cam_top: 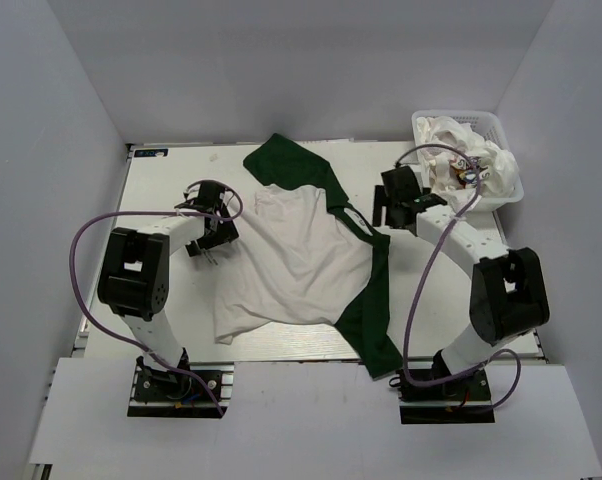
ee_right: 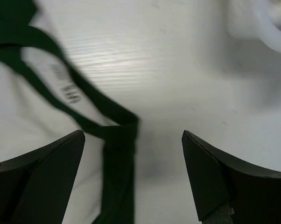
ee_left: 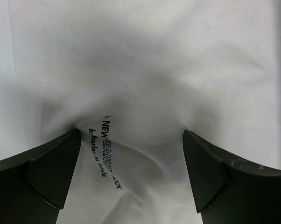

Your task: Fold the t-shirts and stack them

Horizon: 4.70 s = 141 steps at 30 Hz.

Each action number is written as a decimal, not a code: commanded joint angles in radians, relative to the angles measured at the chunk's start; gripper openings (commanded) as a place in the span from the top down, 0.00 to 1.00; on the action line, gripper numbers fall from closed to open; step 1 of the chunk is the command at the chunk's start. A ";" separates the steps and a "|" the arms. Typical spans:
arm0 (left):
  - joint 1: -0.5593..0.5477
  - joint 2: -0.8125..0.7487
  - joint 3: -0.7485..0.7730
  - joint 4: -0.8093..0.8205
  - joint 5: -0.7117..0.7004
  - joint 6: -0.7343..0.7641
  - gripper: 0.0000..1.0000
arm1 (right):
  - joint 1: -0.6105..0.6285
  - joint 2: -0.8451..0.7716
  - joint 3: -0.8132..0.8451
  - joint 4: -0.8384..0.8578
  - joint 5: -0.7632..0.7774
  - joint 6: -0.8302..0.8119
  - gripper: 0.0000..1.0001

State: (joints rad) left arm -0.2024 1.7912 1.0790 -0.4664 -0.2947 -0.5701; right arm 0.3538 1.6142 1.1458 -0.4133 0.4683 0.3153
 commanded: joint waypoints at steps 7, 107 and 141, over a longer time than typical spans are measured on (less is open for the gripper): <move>0.004 -0.024 -0.048 -0.120 0.039 0.001 0.00 | 0.191 0.249 0.324 0.100 -0.160 -0.206 0.10; 0.021 -0.199 0.021 -0.161 -0.104 -0.016 0.00 | -0.030 -0.255 -0.195 0.188 -0.548 -0.096 0.10; 0.178 0.568 0.804 -0.338 -0.186 0.056 0.00 | -0.052 0.437 0.245 0.050 -0.240 -0.056 0.10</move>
State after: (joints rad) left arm -0.0654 2.2601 1.7973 -0.7380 -0.4080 -0.6445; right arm 0.3370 1.9896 1.3418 -0.2920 0.1619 0.3019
